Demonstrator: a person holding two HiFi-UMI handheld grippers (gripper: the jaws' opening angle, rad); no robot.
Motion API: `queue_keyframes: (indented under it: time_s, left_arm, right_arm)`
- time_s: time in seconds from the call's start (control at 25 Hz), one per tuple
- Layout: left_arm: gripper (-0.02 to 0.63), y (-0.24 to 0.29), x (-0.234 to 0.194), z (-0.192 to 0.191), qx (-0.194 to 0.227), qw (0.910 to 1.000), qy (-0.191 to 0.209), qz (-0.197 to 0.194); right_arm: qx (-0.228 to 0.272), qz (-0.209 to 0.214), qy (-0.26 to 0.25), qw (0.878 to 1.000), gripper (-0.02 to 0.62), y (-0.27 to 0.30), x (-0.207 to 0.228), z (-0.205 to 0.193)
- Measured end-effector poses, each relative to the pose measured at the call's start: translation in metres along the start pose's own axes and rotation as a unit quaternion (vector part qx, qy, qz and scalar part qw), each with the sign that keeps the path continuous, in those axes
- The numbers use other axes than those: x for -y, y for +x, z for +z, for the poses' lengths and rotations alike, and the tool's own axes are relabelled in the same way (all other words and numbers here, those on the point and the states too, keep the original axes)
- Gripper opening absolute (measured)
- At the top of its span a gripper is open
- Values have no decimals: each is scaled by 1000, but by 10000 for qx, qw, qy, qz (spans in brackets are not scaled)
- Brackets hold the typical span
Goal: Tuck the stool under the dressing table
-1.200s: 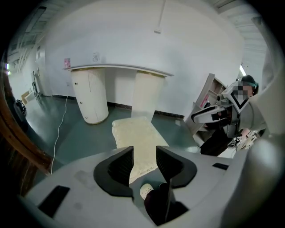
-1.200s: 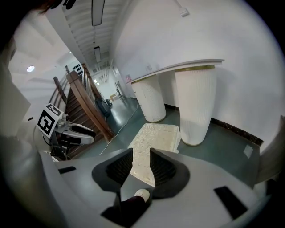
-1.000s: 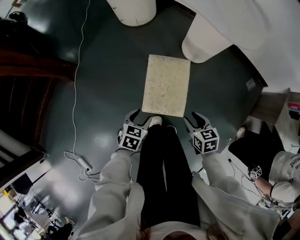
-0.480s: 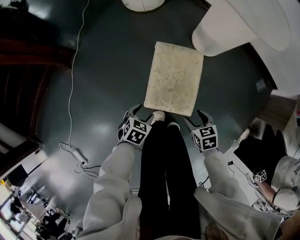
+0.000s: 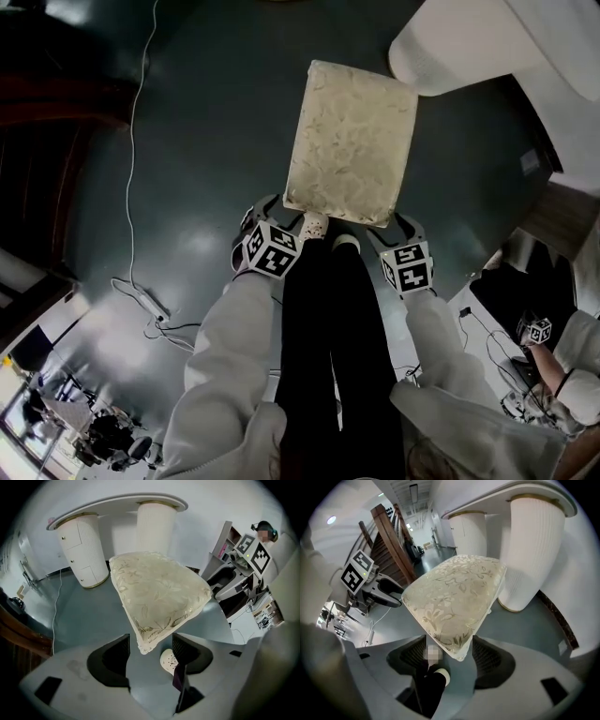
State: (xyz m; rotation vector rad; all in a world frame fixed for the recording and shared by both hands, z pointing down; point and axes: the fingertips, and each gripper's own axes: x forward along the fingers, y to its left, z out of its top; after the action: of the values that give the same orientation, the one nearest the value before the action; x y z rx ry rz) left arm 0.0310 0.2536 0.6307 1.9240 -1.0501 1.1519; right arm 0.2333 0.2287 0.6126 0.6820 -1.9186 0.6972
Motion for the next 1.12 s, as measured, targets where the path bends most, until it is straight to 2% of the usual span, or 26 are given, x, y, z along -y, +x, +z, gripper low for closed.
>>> queue_keyframes:
  time_s: [0.16,0.24,0.36,0.56,1.12]
  left_arm:
    - [261,13,-1,-3,-113,9998,134,49]
    - [261,19,-1,-3,-181,9997,173,43]
    - [261,22,1,-2,-359,9988,318,-15]
    - [261,20,2,-1,-546,9980,328,-51]
    - [242,21,5,0,-550,9981,270,114]
  right_arm:
    - [-209,-30,112,9997,364,14,2,-13]
    - [-247,-89,196,9995,333,21,4,-13]
    - [-276,-182,277,9991,328,23,5,-12]
    - [-315,-362,-105,9988,316,20,4,-8]
    - [-158,-402,-194,9989,311,22,8,-6]
